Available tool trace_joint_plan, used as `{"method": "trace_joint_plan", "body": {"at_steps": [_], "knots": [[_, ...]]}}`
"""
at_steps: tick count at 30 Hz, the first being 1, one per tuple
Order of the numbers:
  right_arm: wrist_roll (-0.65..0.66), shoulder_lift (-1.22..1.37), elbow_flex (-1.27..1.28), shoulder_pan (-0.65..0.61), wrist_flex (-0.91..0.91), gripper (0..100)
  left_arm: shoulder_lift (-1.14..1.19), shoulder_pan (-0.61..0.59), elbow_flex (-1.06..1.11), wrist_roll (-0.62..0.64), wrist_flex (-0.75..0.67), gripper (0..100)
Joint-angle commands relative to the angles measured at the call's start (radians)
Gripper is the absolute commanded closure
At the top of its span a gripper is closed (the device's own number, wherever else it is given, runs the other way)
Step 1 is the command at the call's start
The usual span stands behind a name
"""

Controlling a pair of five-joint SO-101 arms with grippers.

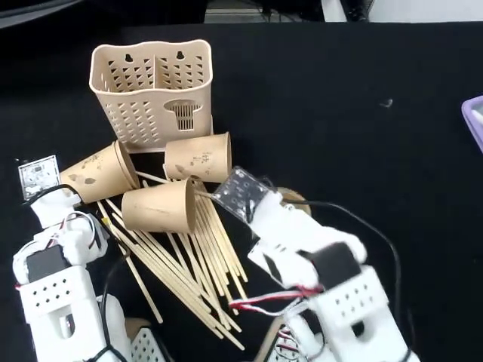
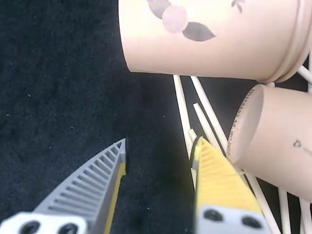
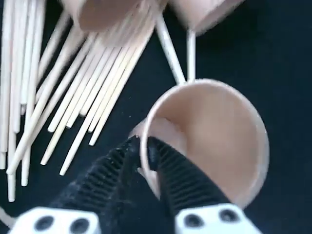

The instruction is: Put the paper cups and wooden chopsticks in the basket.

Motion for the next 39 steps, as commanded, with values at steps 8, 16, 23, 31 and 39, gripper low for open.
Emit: {"method": "trace_joint_plan", "body": {"at_steps": [8,16,23,31,39], "knots": [[-0.061,0.125,0.012,0.026,-0.034,86.4,-0.006,-0.002,-0.010,0.006,-0.014,78],[-0.061,0.031,-0.378,0.112,0.012,98.8,-0.006,-0.002,-0.010,0.006,-0.014,78],[-0.068,0.199,-0.842,0.124,-0.044,98.8,-0.006,-0.002,-0.010,0.008,-0.014,78],[-0.063,0.679,-1.185,-0.025,-0.336,98.8,-0.006,-0.002,-0.010,0.008,-0.014,78],[-0.063,1.142,-1.610,-0.092,-0.341,98.8,-0.006,-0.002,-0.010,0.008,-0.014,78]]}}
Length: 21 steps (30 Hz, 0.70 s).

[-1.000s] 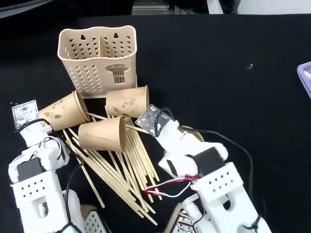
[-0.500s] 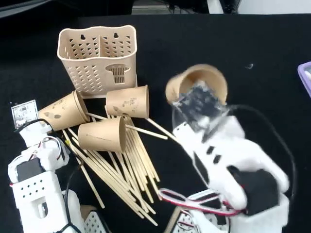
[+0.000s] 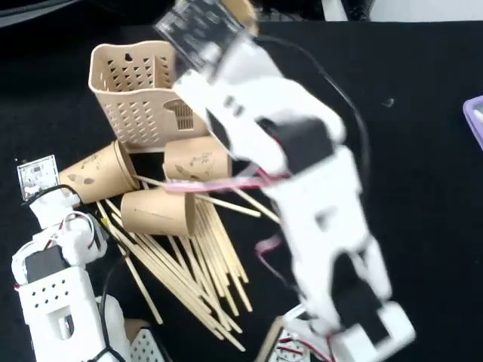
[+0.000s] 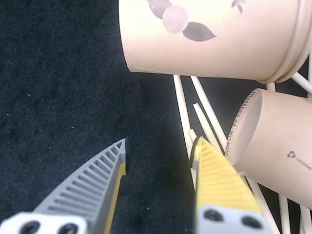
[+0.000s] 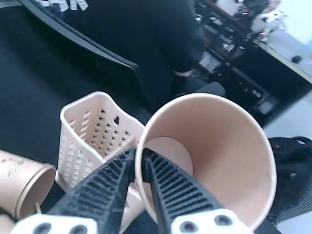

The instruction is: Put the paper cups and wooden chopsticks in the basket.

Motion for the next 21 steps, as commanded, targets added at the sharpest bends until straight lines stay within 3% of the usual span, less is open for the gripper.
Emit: {"method": "trace_joint_plan", "body": {"at_steps": [1,15,21], "knots": [[-0.006,0.232,-0.262,-0.021,-0.023,98.8,-0.006,-0.002,-0.010,0.003,-0.014,78],[-0.012,0.690,-0.731,-0.021,0.264,98.0,-0.006,-0.002,-0.010,0.000,-0.012,78],[-0.091,0.707,-0.961,-0.015,0.362,75.2,-0.006,-0.002,-0.010,-0.002,-0.012,78]]}}
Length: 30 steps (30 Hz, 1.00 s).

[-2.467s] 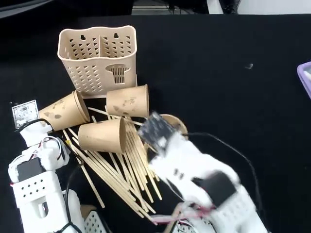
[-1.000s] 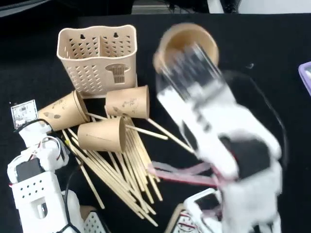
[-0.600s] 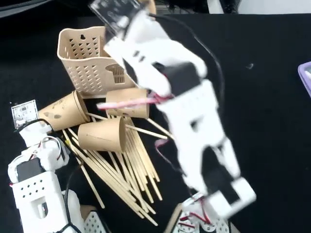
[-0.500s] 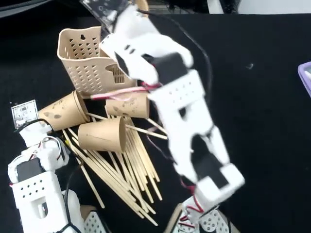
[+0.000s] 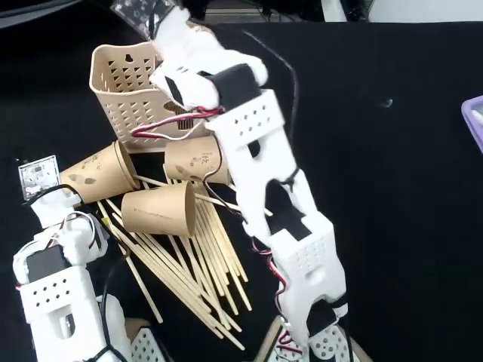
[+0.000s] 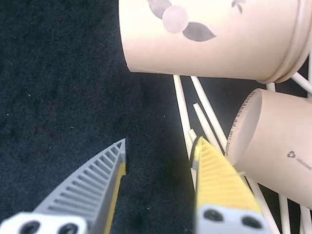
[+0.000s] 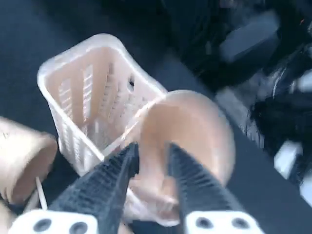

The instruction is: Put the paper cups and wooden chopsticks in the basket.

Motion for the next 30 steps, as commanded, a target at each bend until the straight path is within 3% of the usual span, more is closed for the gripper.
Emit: {"method": "trace_joint_plan", "body": {"at_steps": [1,7,16,21,26,30], "knots": [[-0.094,-0.016,-0.242,-0.008,0.061,74.4,-0.006,-0.002,-0.012,-0.002,-0.012,78],[-0.112,-0.016,-0.513,-0.023,0.354,83.5,-0.006,-0.002,-0.010,-0.002,-0.012,78],[-0.152,-0.165,-0.351,-0.041,0.367,88.5,-0.006,-0.002,-0.010,-0.002,-0.014,78],[-0.198,-0.447,0.016,-0.049,0.364,88.5,-0.006,-0.002,-0.012,0.000,-0.014,78],[-0.193,-0.742,0.602,-0.048,0.353,88.5,-0.006,-0.002,-0.012,0.003,-0.014,78],[-0.206,-0.888,1.076,-0.044,0.176,88.4,-0.006,-0.002,-0.012,0.003,-0.014,78]]}}
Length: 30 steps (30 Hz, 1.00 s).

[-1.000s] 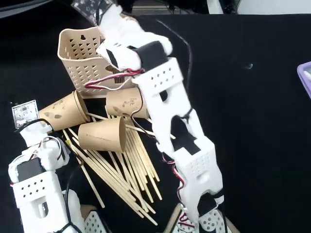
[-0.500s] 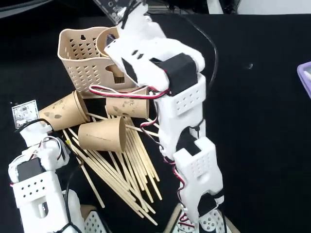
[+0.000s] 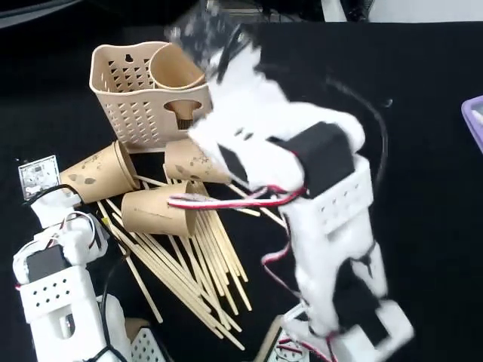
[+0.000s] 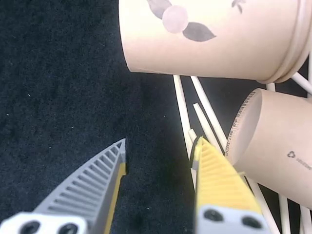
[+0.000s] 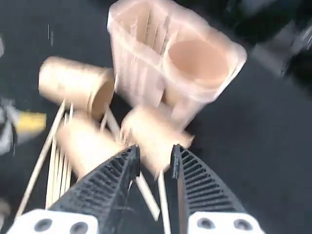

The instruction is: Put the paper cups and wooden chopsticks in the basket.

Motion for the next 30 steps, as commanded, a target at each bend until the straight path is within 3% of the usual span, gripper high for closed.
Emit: {"method": "trace_joint_plan", "body": {"at_steps": [1,7,11,19,27,30], "knots": [[-0.035,-0.191,0.601,-0.008,-0.196,87.5,-0.006,-0.002,-0.012,0.003,-0.014,78],[-0.321,-0.268,1.113,-0.012,-0.677,68.2,-0.006,-0.002,-0.013,0.003,-0.014,78],[-0.358,-0.268,1.248,-0.011,-0.907,69.2,-0.006,-0.002,-0.012,0.003,-0.014,78],[-0.439,-0.183,1.271,-0.006,-1.056,69.8,-0.006,-0.002,-0.012,0.003,-0.014,78],[-0.434,-0.033,1.265,-0.008,-1.137,70.1,-0.006,-0.002,-0.010,0.003,-0.014,78],[-0.431,-0.058,1.274,-0.002,-1.135,78.6,-0.006,-0.002,-0.010,0.003,-0.014,78]]}}
